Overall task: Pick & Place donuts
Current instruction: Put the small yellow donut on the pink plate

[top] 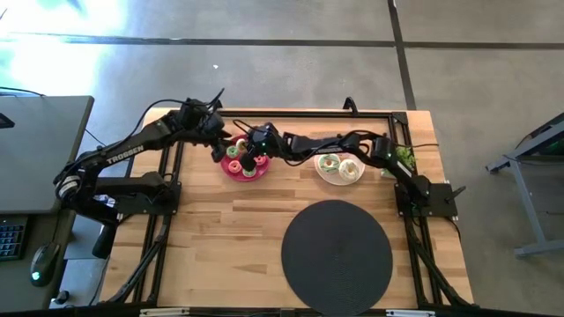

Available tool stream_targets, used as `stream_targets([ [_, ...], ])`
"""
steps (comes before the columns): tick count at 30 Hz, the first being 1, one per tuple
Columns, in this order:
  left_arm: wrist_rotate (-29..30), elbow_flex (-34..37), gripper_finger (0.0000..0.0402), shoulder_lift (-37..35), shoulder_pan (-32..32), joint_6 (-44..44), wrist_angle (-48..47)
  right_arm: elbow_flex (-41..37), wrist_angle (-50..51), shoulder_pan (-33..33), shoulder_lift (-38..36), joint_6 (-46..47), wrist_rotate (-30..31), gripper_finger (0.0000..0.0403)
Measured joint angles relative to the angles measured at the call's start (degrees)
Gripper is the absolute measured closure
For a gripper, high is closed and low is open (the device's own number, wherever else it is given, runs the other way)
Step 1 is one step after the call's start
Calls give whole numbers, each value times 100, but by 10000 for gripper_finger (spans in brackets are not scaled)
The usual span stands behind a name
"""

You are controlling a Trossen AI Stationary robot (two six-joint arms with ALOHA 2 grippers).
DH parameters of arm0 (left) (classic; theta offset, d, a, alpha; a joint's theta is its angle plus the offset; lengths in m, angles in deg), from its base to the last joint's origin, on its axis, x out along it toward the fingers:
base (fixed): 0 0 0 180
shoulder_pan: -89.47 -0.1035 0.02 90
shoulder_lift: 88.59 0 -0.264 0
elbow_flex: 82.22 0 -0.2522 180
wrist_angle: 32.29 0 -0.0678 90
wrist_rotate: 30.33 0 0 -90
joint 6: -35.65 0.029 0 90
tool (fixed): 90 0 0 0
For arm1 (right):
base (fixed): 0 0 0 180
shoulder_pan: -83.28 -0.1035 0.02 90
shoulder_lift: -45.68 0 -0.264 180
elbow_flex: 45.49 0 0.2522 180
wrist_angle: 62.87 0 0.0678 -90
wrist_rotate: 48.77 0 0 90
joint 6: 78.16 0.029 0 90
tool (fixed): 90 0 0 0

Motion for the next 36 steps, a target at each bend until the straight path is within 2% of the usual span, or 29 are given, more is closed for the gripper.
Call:
stream_targets([
  [7, 64, 0, 250, 2, 33, -61, -179, -4, -34, 48, 259, 91, -8, 394],
  [10, 282, 0, 250, 2, 57, -131, -177, -2, -3, 77, 320, 235, -81, 394],
  [18, 893, 17, 250, 20, 70, -488, -281, -2, -27, 104, 327, 123, -125, 346],
  [23, 872, 812, 250, 215, 70, -821, 889, -2, 17, 109, 327, 161, -149, 319],
  [28, 442, 1590, 250, 455, 70, -1141, 2314, -2, -24, 114, 327, 165, -193, 309],
  [31, 360, 1770, 250, 594, 70, -1161, 2911, -2, -47, 114, 327, 164, -212, 309],
  [36, 349, 1891, 250, 857, 70, -1161, 3365, -2, -117, 114, 327, 194, -337, 309],
])
